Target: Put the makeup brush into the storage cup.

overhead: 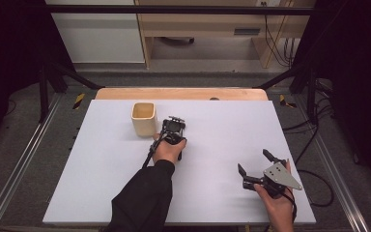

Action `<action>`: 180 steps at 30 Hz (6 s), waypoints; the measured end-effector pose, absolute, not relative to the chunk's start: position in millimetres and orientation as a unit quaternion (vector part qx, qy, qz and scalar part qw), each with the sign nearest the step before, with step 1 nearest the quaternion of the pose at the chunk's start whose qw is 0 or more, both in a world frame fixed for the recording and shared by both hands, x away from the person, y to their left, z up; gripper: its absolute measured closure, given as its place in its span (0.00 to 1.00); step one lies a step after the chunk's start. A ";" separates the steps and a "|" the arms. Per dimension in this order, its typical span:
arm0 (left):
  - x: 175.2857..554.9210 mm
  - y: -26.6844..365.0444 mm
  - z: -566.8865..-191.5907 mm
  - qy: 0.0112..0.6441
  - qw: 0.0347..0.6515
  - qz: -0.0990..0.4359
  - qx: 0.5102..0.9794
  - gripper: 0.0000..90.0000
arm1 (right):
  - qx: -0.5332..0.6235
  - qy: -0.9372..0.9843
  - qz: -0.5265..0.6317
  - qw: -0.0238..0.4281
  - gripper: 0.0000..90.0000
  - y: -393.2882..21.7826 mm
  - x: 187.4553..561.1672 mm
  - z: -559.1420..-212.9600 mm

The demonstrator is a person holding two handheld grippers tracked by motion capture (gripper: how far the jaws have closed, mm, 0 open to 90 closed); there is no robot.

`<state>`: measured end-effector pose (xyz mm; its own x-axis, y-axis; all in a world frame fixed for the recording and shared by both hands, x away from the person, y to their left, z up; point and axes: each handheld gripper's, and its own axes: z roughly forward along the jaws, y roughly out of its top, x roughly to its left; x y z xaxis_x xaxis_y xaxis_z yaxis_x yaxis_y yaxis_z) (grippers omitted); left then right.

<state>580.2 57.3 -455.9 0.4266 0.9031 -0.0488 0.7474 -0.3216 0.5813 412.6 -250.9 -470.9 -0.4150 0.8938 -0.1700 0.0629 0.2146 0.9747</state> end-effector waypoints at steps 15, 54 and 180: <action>580.4 56.7 -461.3 0.524 0.273 0.146 0.794 0.77 | 0.361 0.664 0.514 0.405 0.03 -252.1 412.4 -470.7; 566.8 68.7 -448.5 0.466 0.301 0.156 0.817 0.83 | 0.360 0.669 0.512 0.402 0.03 -250.0 413.2 -472.0; 514.7 131.4 -382.4 0.400 0.483 0.196 0.754 0.83 | 0.363 0.673 0.503 0.402 0.03 -240.7 413.7 -474.1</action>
